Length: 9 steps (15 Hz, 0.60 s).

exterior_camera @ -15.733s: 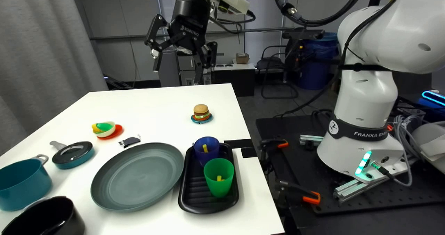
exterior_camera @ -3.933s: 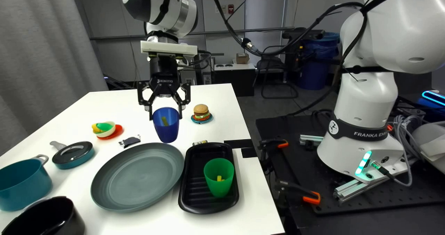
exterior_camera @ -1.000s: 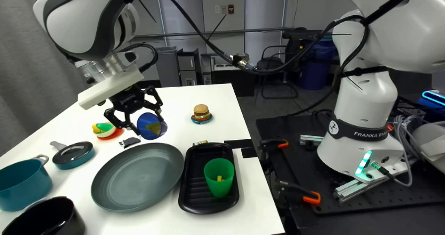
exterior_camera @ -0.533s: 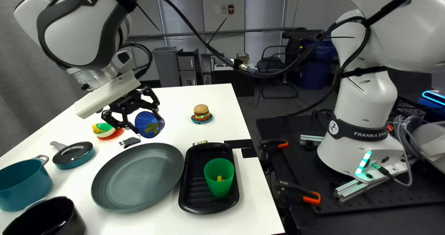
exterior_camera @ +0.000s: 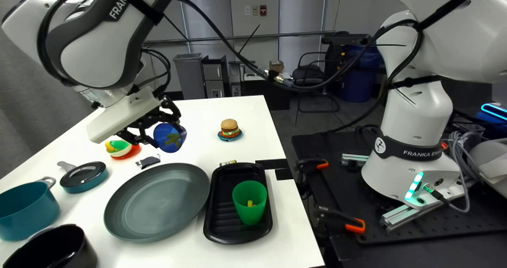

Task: Pour the contents of the blue cup onto the plate

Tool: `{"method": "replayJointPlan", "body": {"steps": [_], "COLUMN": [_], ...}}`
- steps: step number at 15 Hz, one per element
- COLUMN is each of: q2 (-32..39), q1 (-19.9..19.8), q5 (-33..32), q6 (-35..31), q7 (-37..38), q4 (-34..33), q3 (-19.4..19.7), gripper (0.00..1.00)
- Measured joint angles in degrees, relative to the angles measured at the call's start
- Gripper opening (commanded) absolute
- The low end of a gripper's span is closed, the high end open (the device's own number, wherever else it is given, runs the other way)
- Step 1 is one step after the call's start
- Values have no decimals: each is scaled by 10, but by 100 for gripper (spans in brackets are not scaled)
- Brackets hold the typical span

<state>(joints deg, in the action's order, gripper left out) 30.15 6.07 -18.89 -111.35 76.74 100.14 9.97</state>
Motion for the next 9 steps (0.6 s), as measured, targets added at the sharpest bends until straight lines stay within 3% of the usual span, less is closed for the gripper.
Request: {"method": "replayJointPlan", "body": {"steps": [9], "q2": [30], "q1": [52], "q5": [-44], "q6": [3], "q7": [83], "q4": [-20], "q3": [-4], "gripper": [52]}}
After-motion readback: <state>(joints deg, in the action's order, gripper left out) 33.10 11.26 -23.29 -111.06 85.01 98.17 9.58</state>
